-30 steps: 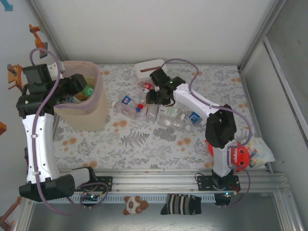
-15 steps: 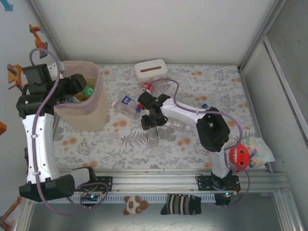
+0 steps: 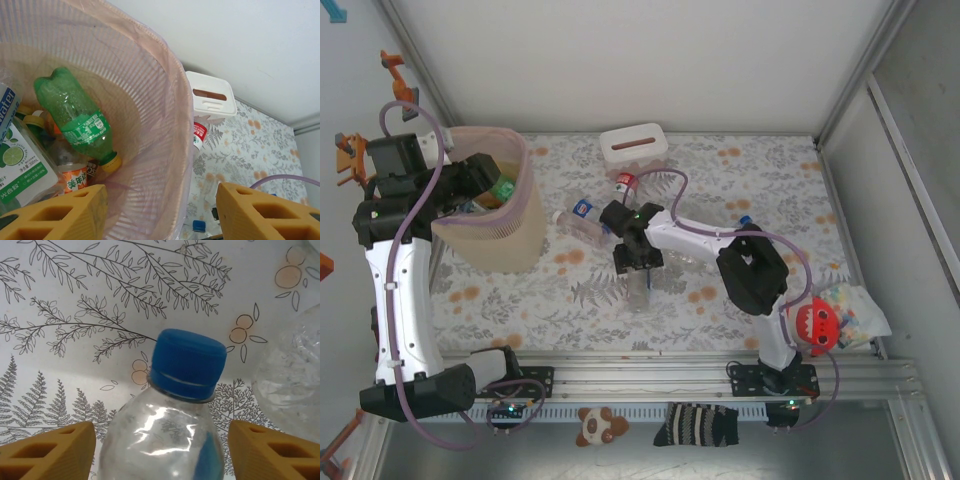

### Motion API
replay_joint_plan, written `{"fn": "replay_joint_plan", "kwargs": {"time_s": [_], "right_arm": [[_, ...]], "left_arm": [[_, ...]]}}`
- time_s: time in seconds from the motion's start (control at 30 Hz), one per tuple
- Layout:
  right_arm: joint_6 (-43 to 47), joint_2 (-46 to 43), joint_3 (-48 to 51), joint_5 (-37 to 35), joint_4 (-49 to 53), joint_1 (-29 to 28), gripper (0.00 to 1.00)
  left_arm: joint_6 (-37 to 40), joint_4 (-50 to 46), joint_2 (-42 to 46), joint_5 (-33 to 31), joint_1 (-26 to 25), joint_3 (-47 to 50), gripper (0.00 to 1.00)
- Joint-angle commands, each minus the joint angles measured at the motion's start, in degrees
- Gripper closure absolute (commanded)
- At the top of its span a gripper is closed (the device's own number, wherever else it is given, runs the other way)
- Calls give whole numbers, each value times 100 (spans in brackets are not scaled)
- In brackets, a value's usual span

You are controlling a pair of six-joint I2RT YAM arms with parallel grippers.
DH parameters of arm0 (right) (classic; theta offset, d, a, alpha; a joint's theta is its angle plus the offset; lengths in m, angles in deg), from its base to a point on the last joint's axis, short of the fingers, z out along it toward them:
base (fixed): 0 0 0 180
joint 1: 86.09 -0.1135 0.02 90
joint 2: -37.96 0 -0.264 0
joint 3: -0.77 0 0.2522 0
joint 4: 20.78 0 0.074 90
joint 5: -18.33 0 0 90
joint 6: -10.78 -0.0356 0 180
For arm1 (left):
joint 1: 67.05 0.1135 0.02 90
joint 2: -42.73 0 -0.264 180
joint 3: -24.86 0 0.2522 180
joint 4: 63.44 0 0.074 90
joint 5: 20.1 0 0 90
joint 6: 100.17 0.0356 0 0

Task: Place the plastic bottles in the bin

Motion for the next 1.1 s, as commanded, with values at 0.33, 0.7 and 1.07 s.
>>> {"fn": "replay_joint_plan", "kwargs": {"time_s": [0.33,0.7,1.07], "right_arm": [[-960,277,-143,-288,69,-150,27],[-931,433,-220,-350,62,-162,42],[-539,-689,-168,-638,-184,-153,50]], "left_arm": [[-23,-39,78,155,-13,28,41],[-19,-51,112,186,-13,10,40],[-54,420,277,691,-88,189,41]]}}
